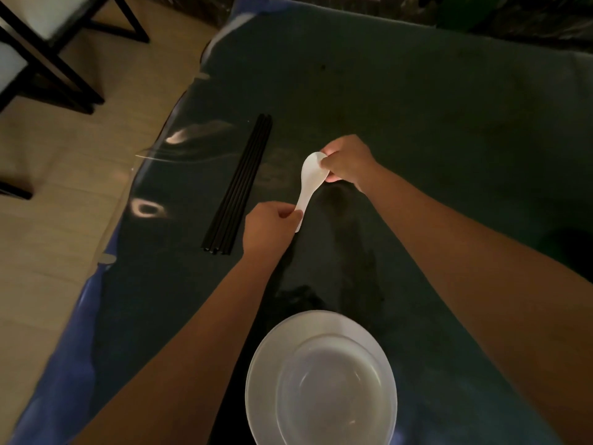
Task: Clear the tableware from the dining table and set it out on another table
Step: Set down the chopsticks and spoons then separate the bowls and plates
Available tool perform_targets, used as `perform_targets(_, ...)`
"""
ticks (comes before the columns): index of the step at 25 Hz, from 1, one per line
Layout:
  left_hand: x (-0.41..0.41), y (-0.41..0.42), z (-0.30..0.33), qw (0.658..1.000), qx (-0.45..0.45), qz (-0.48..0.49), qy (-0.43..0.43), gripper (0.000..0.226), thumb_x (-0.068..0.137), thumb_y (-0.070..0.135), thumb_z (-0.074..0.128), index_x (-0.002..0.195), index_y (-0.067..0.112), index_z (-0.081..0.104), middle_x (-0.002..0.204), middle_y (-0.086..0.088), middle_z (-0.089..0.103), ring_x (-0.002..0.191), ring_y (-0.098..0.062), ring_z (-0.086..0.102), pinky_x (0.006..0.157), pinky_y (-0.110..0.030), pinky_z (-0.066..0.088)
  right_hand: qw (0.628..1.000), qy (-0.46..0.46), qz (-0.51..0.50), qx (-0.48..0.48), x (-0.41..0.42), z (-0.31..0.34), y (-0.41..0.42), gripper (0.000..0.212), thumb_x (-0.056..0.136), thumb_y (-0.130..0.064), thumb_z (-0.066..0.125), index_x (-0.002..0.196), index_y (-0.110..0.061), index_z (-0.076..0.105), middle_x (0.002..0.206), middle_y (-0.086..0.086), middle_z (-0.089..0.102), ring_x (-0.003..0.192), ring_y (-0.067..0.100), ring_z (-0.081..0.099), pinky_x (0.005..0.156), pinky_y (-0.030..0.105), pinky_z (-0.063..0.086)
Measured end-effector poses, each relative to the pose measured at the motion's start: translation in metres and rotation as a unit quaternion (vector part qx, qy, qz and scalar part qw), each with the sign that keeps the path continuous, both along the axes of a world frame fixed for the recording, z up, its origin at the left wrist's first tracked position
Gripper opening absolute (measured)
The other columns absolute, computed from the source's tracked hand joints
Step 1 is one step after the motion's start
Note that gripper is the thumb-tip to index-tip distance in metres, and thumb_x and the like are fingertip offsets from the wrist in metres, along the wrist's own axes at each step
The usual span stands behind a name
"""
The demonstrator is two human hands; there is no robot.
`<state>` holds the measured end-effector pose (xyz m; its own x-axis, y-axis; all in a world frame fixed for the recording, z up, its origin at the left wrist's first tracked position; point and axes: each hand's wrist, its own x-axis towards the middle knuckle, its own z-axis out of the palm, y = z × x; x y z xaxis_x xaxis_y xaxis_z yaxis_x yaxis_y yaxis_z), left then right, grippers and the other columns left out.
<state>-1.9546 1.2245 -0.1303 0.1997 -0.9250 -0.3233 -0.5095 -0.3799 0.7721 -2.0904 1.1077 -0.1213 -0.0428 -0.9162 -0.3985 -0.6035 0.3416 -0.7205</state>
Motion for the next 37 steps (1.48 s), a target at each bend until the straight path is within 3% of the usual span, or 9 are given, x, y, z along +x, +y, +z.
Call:
perform_targets(9, -0.001, 0.007, 0.005, 0.998, -0.041, -0.017, -0.051, 0.028, 0.087, 0.024, 0.059, 0.111, 0.011, 0.063, 0.097, -0.004, 0.07, 0.075, -0.006, 0.056, 0.066, -0.016, 0.039, 0.999, 0.031, 0.036, -0.026, -0.008, 0.008, 0.013, 0.034, 0.087, -0.012, 0.058, 0.121, -0.011, 0.057, 0.118, 0.013, 0.063, 0.093, 0.024, 0.066, 0.081, 0.036, 0.057)
perform_targets(14, 0.022, 0.07, 0.043, 0.992, -0.091, -0.084, 0.008, 0.054, 0.08, 0.041, 0.059, 0.131, 0.03, 0.046, 0.096, 0.02, 0.061, 0.083, 0.006, 0.058, 0.067, 0.004, 0.036, 0.994, -0.006, 0.017, -0.109, -0.041, 0.041, 0.103, 0.03, 0.084, -0.022, 0.06, 0.113, -0.02, 0.062, 0.109, 0.002, 0.063, 0.095, 0.016, 0.063, 0.089, 0.038, 0.053)
perform_targets(18, 0.044, 0.164, 0.058, 0.959, -0.129, -0.252, -0.012, 0.085, 0.065, 0.059, 0.067, 0.139, 0.043, 0.027, 0.132, 0.017, 0.043, 0.12, 0.002, 0.045, 0.092, -0.012, 0.042, 0.987, 0.0, 0.078, -0.139, -0.065, 0.056, 0.238, 0.034, 0.081, -0.028, 0.064, 0.115, -0.033, 0.059, 0.111, -0.007, 0.055, 0.09, -0.002, 0.058, 0.078, 0.01, 0.049)
perform_targets(21, 0.046, 0.209, 0.053, 0.927, -0.113, -0.345, -0.099, 0.101, 0.059, 0.065, 0.067, 0.143, 0.043, 0.016, 0.152, 0.017, 0.018, 0.134, 0.002, 0.024, 0.097, -0.027, 0.039, 0.983, 0.045, 0.147, -0.1, -0.067, 0.052, 0.308, 0.056, 0.081, -0.042, 0.058, 0.134, -0.034, 0.043, 0.138, -0.006, 0.043, 0.124, 0.006, 0.042, 0.099, 0.031, 0.046)
perform_targets(24, 0.043, 0.227, 0.041, 0.903, -0.147, -0.38, -0.139, 0.095, 0.065, 0.057, 0.068, 0.144, 0.04, 0.018, 0.156, 0.015, 0.007, 0.126, 0.002, 0.026, 0.086, -0.024, 0.045, 0.989, -0.025, 0.13, -0.061, -0.065, 0.046, 0.337, 0.054, 0.084, -0.039, 0.06, 0.133, -0.046, 0.037, 0.14, -0.018, 0.038, 0.125, 0.006, 0.044, 0.098, 0.035, 0.049)
perform_targets(27, 0.039, 0.232, 0.03, 0.909, -0.175, -0.354, -0.129, 0.082, 0.071, 0.04, 0.074, 0.14, 0.031, 0.031, 0.154, 0.009, 0.015, 0.13, -0.005, 0.028, 0.09, -0.03, 0.045, 0.991, -0.084, 0.094, -0.045, -0.059, 0.042, 0.342, 0.057, 0.084, -0.023, 0.064, 0.118, -0.059, 0.037, 0.114, -0.037, 0.044, 0.1, -0.007, 0.055, 0.078, 0.01, 0.052)
perform_targets(32, 0.027, 0.233, 0.026, 0.925, -0.2, -0.3, -0.118, 0.068, 0.076, 0.039, 0.063, 0.137, 0.026, 0.035, 0.148, 0.002, 0.026, 0.129, -0.004, 0.028, 0.098, -0.032, 0.038, 0.993, -0.074, 0.016, -0.092, -0.056, 0.042, 0.34, 0.046, 0.076, -0.003, 0.068, 0.117, -0.024, 0.064, 0.098, -0.036, 0.052, 0.081, -0.01, 0.059, 0.068, -0.001, 0.045)
perform_targets(34, 0.02, 0.225, 0.029, 0.926, -0.213, -0.291, -0.11, 0.063, 0.078, 0.04, 0.059, 0.135, 0.026, 0.037, 0.147, 0.002, 0.028, 0.13, -0.003, 0.029, 0.102, -0.022, 0.033, 0.991, -0.074, 0.007, -0.112, -0.06, 0.048, 0.331, 0.046, 0.075, 0.0, 0.068, 0.116, -0.02, 0.065, 0.099, -0.033, 0.054, 0.082, -0.003, 0.061, 0.065, -0.004, 0.042)
perform_targets(37, 0.006, 0.192, 0.035, 0.91, -0.247, -0.307, -0.126, 0.064, 0.078, 0.042, 0.061, 0.135, 0.023, 0.039, 0.148, 0.0, 0.031, 0.132, -0.005, 0.028, 0.107, -0.017, 0.025, 0.989, -0.057, -0.003, -0.14, -0.074, 0.056, 0.306, 0.047, 0.075, -0.004, 0.069, 0.118, -0.021, 0.064, 0.093, -0.036, 0.054, 0.077, -0.013, 0.061, 0.065, -0.006, 0.041)
